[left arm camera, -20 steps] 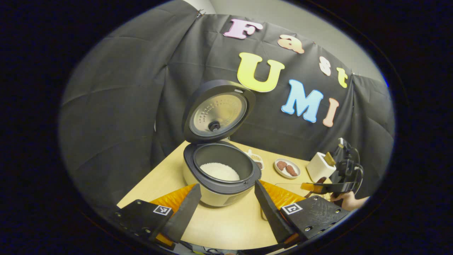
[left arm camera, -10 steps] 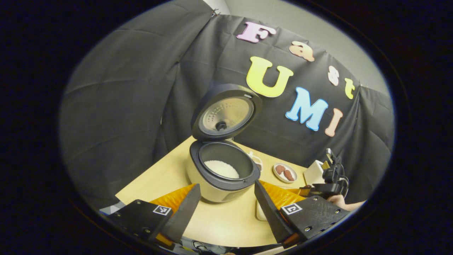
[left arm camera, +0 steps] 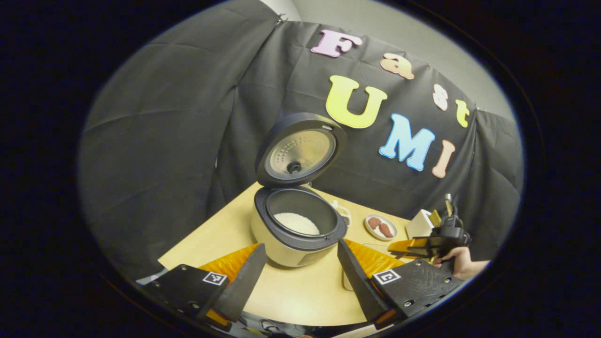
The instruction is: Close the left gripper, press the button to open the rice cooker; take a wooden spoon from the chopstick holder with the right hand, scoop a spoonful of rice and pour it into the rice cooker, then put the wooden spoon back into the chopstick holder.
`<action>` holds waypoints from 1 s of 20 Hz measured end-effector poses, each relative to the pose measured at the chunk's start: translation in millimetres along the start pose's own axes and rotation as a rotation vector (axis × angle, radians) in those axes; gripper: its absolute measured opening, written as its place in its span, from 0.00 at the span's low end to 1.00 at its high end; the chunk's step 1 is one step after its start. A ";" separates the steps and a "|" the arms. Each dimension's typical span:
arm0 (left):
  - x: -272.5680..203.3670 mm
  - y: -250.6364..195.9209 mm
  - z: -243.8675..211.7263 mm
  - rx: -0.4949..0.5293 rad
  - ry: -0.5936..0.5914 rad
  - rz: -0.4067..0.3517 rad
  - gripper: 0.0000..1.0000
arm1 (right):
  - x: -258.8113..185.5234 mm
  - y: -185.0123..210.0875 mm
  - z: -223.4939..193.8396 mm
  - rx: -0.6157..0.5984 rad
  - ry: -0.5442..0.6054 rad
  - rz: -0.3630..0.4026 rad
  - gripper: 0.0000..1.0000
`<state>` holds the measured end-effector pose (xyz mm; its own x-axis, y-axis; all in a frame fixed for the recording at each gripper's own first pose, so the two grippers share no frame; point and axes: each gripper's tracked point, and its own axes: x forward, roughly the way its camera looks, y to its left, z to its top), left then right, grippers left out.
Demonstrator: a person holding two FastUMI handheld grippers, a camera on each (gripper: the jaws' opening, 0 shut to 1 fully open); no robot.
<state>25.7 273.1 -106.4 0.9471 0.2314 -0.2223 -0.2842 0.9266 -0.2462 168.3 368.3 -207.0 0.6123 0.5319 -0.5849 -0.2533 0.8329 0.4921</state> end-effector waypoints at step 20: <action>14.5 23.9 12.9 -0.001 -0.007 0.031 0.96 | -61.4 -26.2 104.4 0.584 -0.177 0.105 0.23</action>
<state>34.5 302.5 -103.3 0.9388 0.2625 -0.2233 -0.3139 0.9186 -0.2402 215.6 297.9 -116.7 0.7344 0.5307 -0.4231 0.1026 0.5294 0.8421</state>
